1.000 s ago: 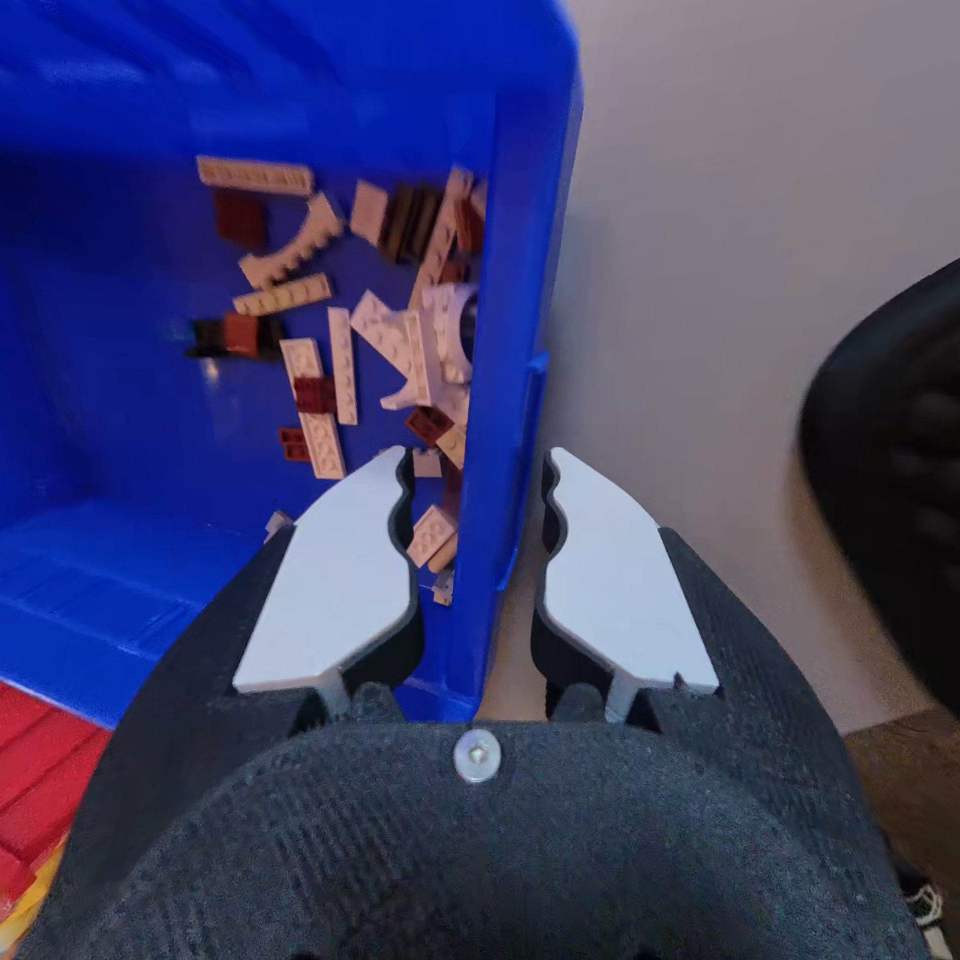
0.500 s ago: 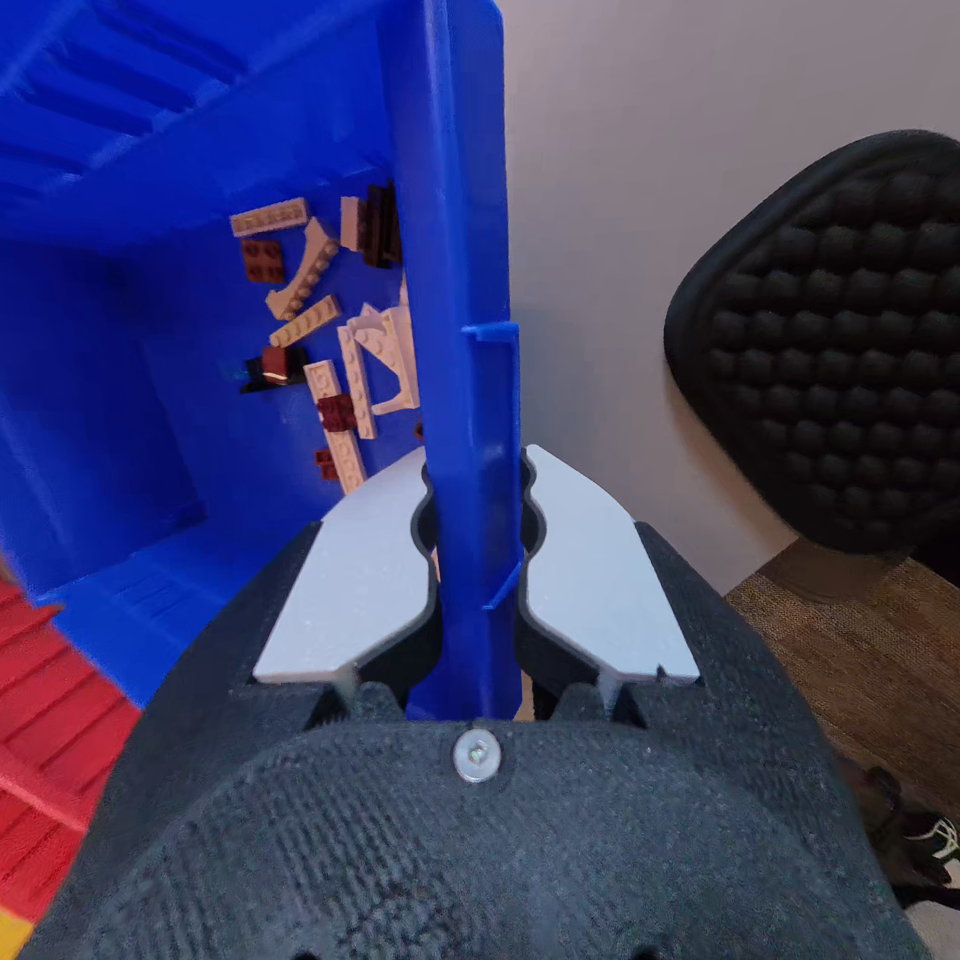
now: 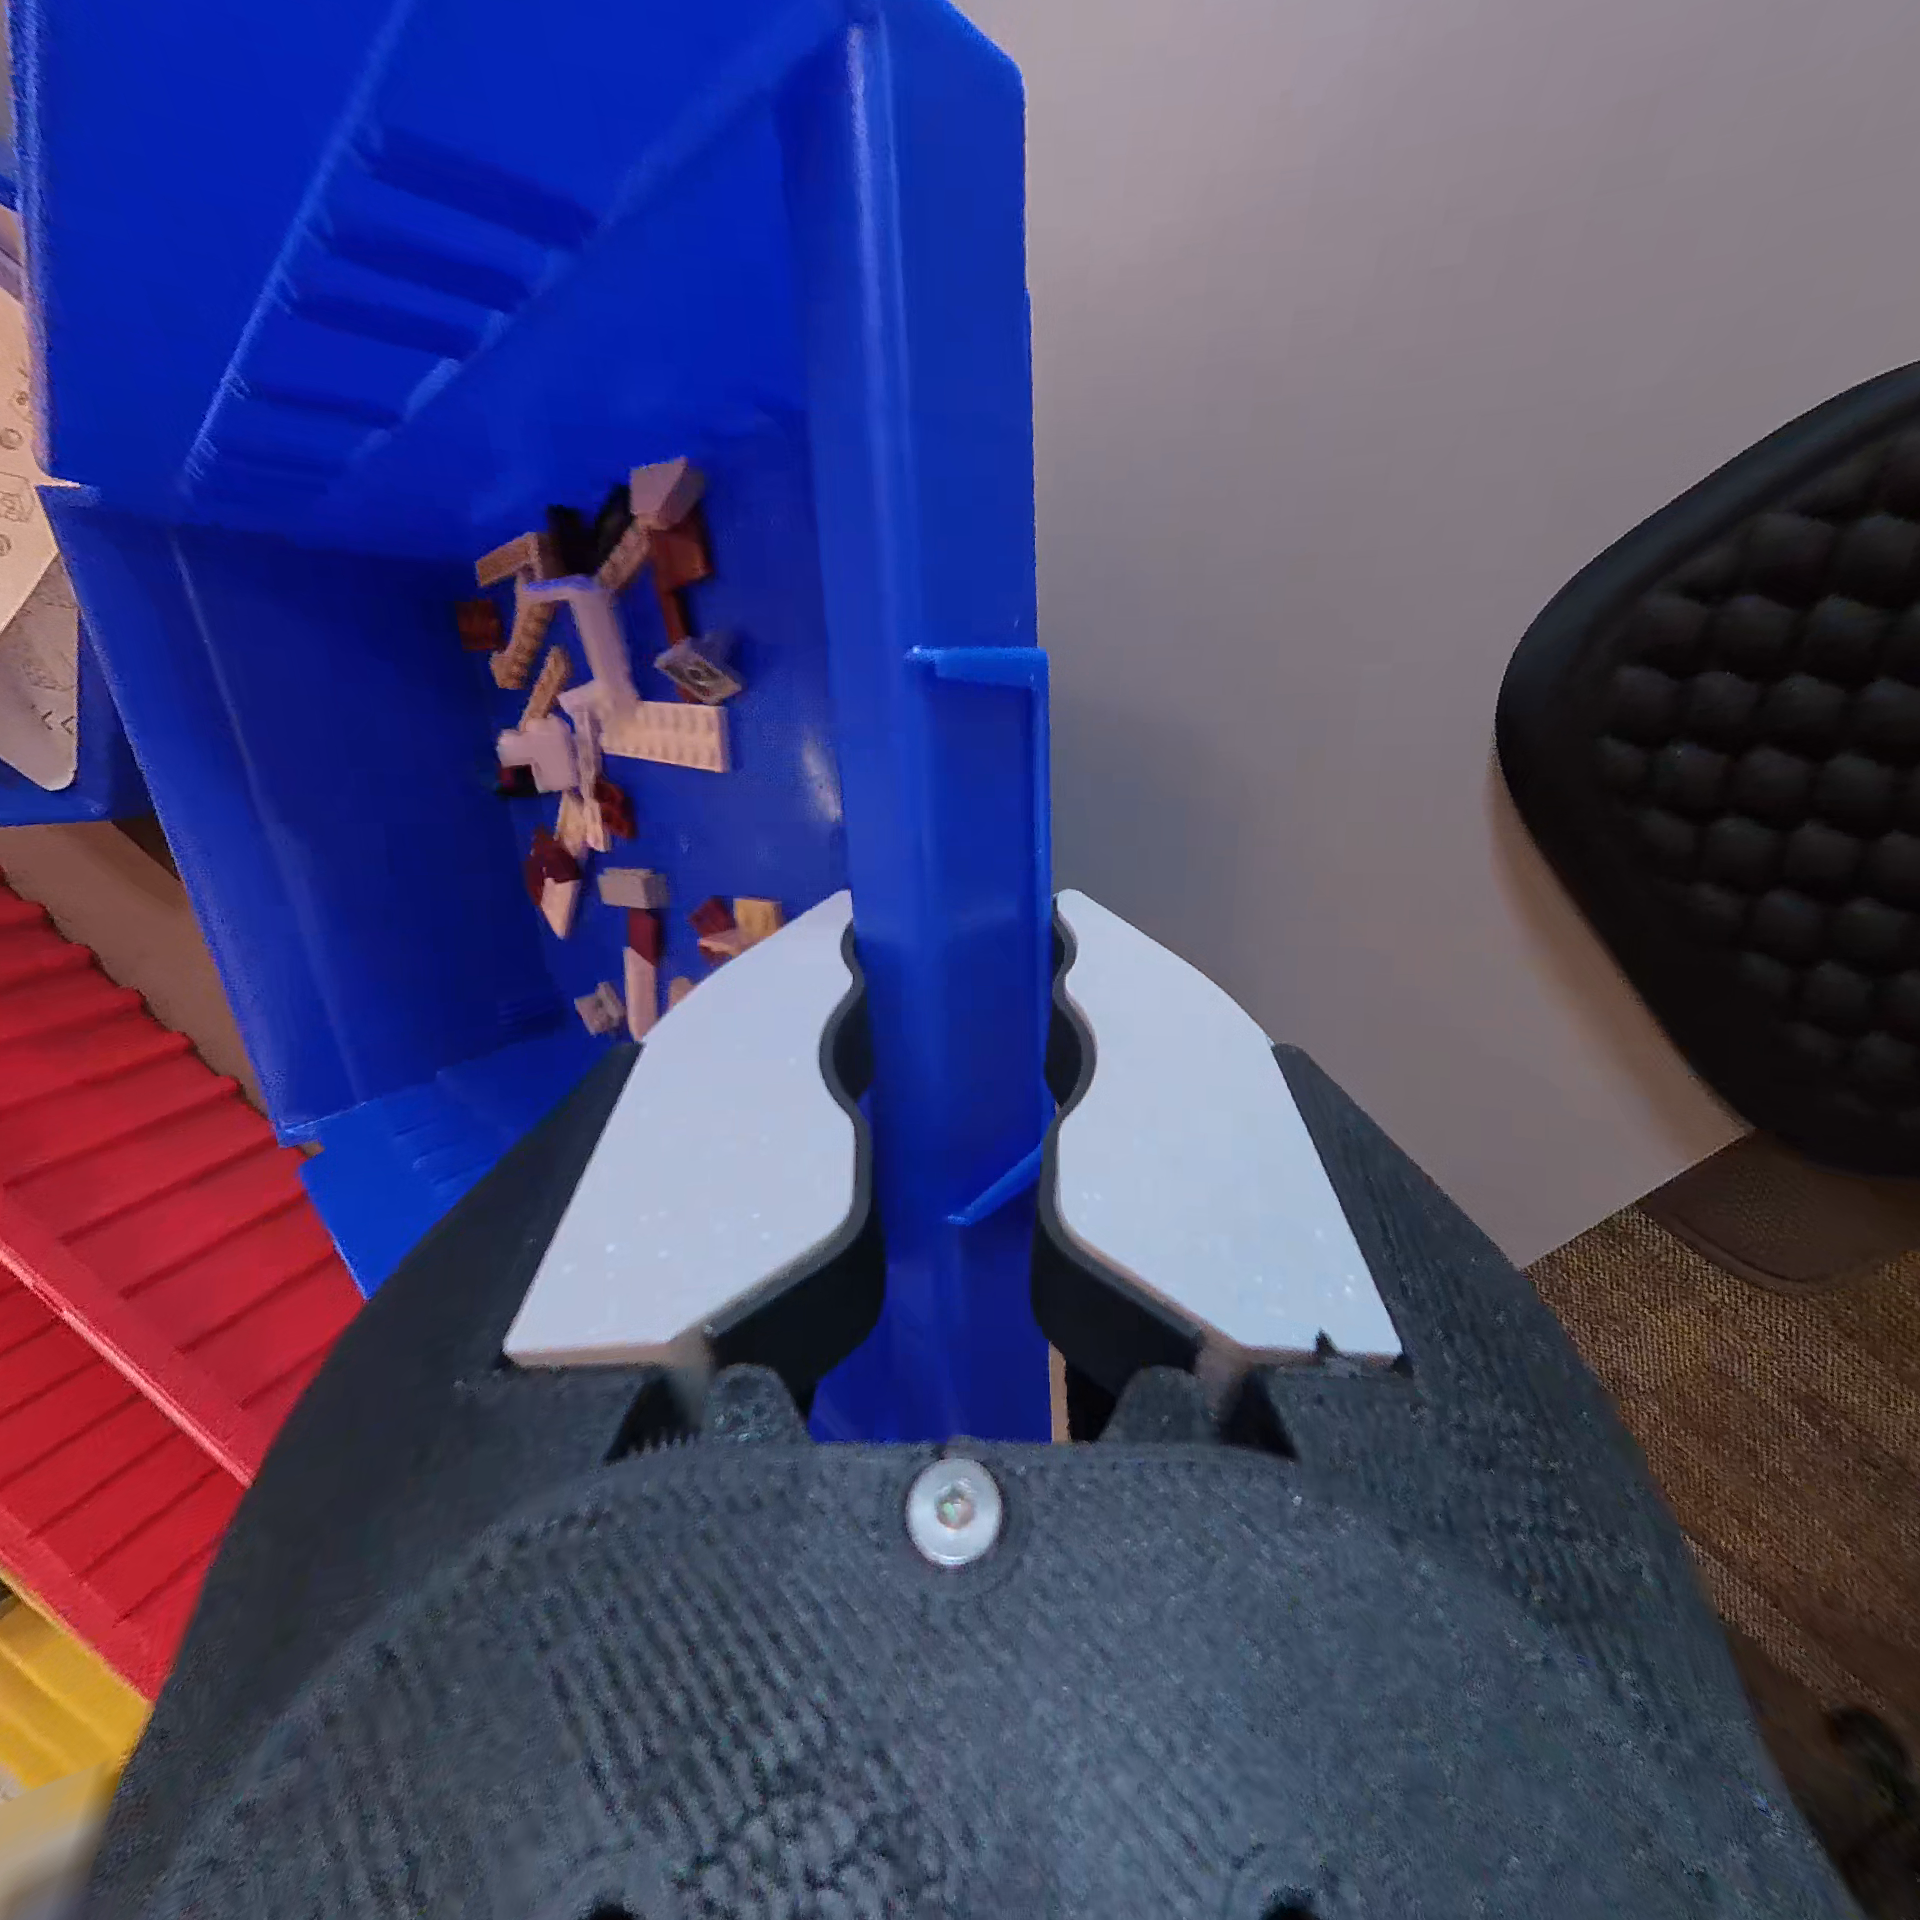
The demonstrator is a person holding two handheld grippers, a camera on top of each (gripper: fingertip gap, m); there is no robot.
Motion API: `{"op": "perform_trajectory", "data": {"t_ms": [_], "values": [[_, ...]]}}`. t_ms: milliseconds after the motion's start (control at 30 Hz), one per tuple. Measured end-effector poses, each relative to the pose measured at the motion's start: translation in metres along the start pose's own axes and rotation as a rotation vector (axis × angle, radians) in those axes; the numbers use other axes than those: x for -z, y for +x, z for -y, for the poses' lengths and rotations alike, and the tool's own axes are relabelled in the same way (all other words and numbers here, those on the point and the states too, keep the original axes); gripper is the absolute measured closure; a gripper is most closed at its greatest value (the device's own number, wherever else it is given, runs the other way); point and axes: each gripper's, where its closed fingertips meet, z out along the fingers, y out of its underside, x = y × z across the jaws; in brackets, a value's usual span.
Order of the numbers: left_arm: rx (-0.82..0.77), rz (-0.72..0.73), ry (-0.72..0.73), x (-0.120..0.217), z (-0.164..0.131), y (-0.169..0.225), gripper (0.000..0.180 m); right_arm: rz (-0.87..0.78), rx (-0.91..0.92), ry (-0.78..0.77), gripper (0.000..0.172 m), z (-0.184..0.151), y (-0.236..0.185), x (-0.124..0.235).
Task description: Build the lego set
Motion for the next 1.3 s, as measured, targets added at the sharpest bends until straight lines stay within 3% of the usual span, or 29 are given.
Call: {"op": "perform_trajectory", "data": {"t_ms": [167, 333, 467, 700, 1300], "values": [[-0.029, 0.056, 0.018, -0.023, 0.003, 0.021, 0.150, 0.001, 0.009, 0.004, 0.159, 0.001, -0.001, 0.000], [-0.087, 0.242, 0.013, -0.065, 0.002, 0.037, 0.150, -0.001, 0.004, 0.003, 0.159, 0.001, -0.001, 0.000], [-0.104, 0.310, 0.026, -0.085, -0.001, 0.042, 0.150, 0.004, 0.004, -0.003, 0.159, -0.001, -0.002, -0.001], [-0.117, 0.307, 0.036, -0.103, -0.005, 0.042, 0.150, 0.001, 0.005, -0.004, 0.159, -0.001, -0.002, 0.000], [-0.067, 0.247, 0.014, -0.107, -0.006, 0.039, 0.150, 0.008, 0.003, -0.011, 0.159, -0.003, -0.003, -0.001]]}}
